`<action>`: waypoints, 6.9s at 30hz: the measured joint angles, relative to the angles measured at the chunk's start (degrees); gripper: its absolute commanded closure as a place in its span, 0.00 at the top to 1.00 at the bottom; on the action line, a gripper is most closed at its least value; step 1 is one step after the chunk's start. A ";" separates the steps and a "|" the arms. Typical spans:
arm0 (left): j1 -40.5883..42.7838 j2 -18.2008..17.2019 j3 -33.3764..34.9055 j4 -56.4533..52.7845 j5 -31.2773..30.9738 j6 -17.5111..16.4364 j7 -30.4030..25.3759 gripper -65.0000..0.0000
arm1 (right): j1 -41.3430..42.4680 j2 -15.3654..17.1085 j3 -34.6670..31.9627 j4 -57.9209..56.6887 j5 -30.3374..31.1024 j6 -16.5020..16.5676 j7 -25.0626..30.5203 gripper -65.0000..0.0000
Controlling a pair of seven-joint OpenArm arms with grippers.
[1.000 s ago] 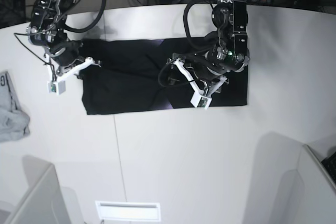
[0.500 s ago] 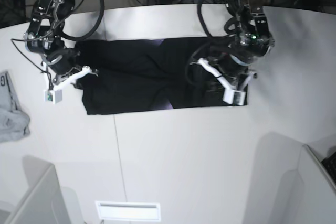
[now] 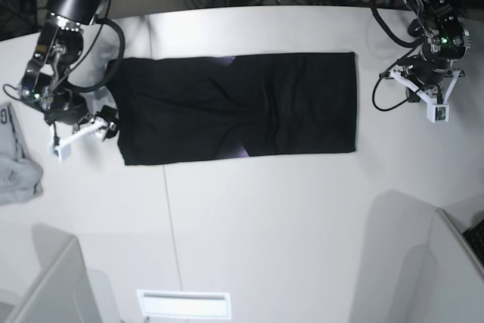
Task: Fold the T-shirt properly
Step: 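Release and regrasp the shirt's short ends with both grippers, then lift the shirt end with the right gripper and fold it toward the left gripper, then lay the folded end down with the right gripper and release it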
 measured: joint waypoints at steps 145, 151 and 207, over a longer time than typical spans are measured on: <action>-5.03 4.46 17.73 -14.08 -1.60 -1.31 -13.29 0.00 | 7.87 -15.78 -65.61 3.82 3.23 -33.27 13.49 0.00; -5.01 3.69 17.68 -14.05 -1.68 -1.31 -13.25 0.00 | 10.56 -15.91 -66.16 3.41 8.72 -39.30 13.38 0.00; 5.79 -1.20 -21.88 1.46 -0.17 -14.84 3.50 0.00 | 21.49 -14.40 -89.09 5.53 22.77 -26.16 28.96 0.61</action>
